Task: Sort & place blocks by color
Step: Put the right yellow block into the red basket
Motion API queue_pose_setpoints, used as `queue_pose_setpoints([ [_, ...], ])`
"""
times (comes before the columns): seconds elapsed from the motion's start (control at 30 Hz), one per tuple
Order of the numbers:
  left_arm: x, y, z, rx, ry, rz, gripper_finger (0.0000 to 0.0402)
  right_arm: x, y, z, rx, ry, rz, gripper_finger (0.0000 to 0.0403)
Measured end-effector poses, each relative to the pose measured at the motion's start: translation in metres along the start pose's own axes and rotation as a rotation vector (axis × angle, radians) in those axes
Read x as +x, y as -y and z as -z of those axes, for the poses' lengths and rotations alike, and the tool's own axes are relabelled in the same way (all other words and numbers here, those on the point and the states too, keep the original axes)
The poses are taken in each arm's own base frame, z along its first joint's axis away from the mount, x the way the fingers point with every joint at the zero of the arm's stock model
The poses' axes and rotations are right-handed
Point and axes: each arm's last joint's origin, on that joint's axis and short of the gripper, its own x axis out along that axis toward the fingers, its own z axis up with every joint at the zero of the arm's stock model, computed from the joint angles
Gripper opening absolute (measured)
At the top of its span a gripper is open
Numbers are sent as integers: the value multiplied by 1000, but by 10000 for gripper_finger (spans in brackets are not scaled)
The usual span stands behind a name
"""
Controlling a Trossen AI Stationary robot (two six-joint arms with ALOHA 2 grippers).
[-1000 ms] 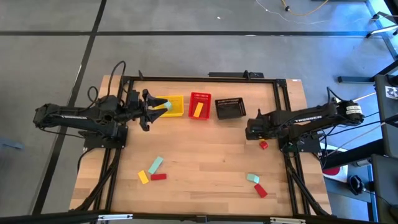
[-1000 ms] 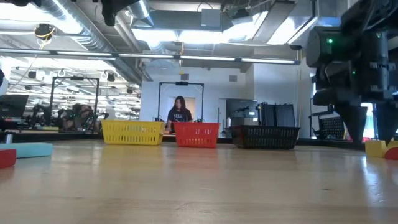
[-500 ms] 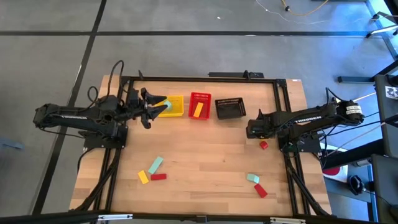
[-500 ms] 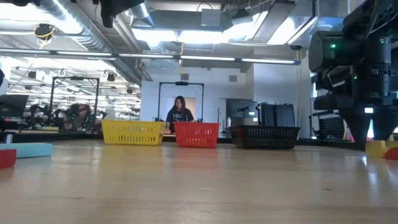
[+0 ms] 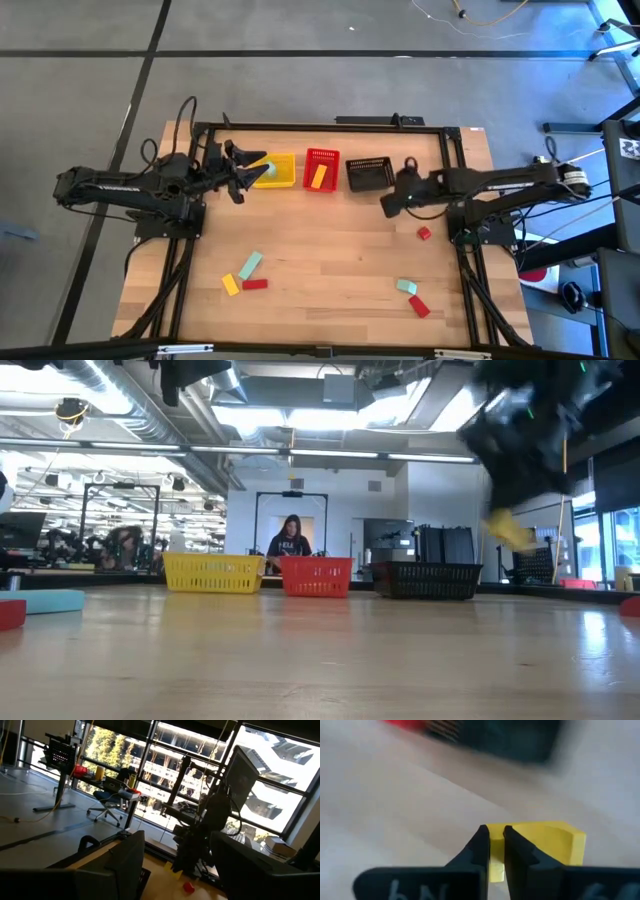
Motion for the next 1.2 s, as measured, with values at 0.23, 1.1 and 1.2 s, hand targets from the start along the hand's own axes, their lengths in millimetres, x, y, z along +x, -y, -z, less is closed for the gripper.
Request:
queue_pose_setpoints([
  [0.23, 1, 0, 1, 2, -11, 10, 219, -46, -52, -35, -238, 415, -646, 28],
  [1.1, 2, 5, -2, -56, 7, 120, 219, 79, -103, -83, -231, 456, -427, 28],
  [1.2, 2, 5, -2, -55, 8, 116, 219, 117, -93, -82, -161, 397, -331, 28],
])
